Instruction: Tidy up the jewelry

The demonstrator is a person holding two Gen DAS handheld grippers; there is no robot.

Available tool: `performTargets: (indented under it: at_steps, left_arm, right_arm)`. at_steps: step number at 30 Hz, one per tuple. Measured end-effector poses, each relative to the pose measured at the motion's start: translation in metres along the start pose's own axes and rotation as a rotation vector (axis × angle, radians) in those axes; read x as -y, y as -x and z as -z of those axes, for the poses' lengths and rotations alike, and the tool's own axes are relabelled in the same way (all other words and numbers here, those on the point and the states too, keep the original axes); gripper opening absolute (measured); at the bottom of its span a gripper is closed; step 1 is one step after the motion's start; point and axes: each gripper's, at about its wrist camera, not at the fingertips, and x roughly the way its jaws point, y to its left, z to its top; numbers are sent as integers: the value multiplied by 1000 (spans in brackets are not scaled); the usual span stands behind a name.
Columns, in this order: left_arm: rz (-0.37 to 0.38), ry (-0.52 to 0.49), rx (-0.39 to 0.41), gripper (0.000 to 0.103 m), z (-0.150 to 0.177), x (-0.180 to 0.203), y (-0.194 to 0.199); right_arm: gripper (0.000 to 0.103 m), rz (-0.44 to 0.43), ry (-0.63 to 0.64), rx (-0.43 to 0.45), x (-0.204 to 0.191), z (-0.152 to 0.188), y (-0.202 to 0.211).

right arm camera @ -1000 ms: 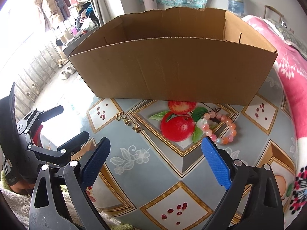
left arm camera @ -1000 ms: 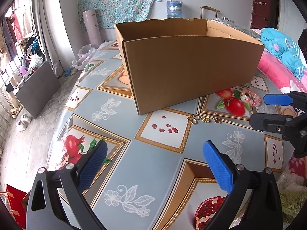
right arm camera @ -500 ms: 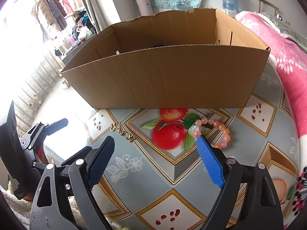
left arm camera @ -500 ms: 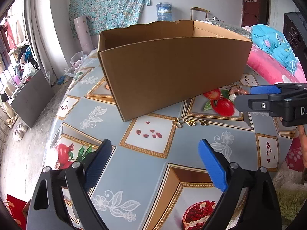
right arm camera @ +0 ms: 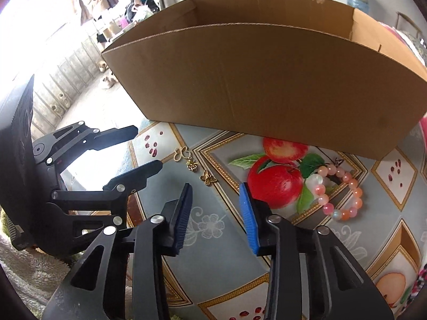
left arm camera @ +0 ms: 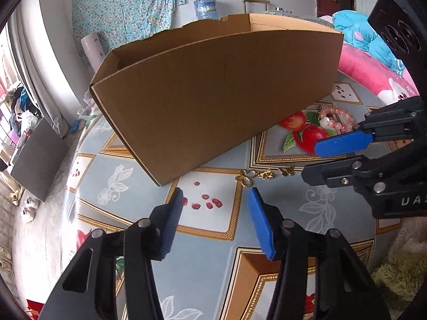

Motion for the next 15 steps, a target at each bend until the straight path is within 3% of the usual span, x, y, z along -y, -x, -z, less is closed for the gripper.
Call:
performTargets:
  at_steps: [10,15]
  left_arm:
    - [74,40,-12,29,0,-4,-7]
    - [88,47,-14,25,1,-7,-9]
  right_arm:
    - [16,31,164,-53,-21,-14,-19]
    - [14,42,189,-49,-25,-17,-24]
